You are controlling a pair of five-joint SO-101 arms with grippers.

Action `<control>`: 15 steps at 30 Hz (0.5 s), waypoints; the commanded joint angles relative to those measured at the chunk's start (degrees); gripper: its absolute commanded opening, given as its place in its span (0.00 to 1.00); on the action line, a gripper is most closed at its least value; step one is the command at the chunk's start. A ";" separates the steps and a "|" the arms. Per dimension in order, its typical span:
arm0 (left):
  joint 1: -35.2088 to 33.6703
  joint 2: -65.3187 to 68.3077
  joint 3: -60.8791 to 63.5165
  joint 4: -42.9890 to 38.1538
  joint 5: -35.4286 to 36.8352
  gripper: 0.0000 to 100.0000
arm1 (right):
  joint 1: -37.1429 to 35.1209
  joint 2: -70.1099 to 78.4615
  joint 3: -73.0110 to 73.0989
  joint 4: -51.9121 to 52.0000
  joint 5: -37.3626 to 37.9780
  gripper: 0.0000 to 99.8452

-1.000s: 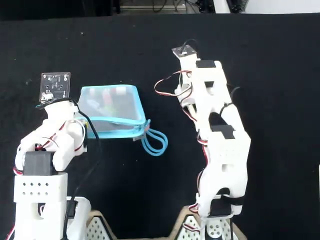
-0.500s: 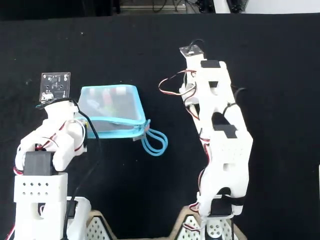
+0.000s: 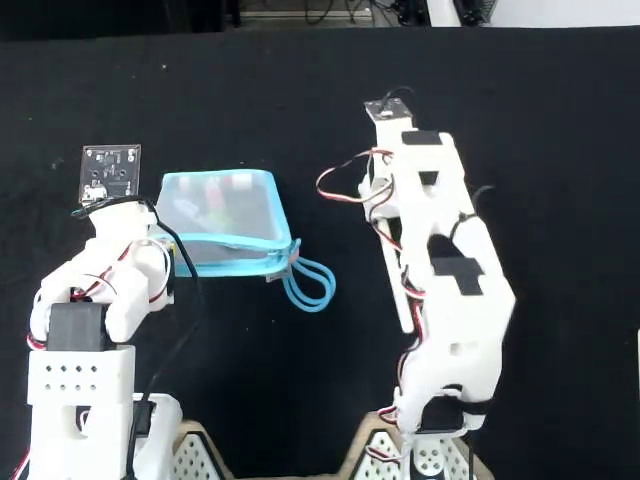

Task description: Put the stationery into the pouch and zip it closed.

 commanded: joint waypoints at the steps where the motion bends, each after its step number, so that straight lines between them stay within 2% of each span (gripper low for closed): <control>1: -0.66 0.00 -0.40 -1.14 -0.35 0.03 | -0.18 -8.84 4.09 -4.48 -0.53 0.01; 15: -0.66 0.00 -0.31 -1.14 -0.35 0.03 | -0.18 -30.73 26.15 -19.87 -0.79 0.01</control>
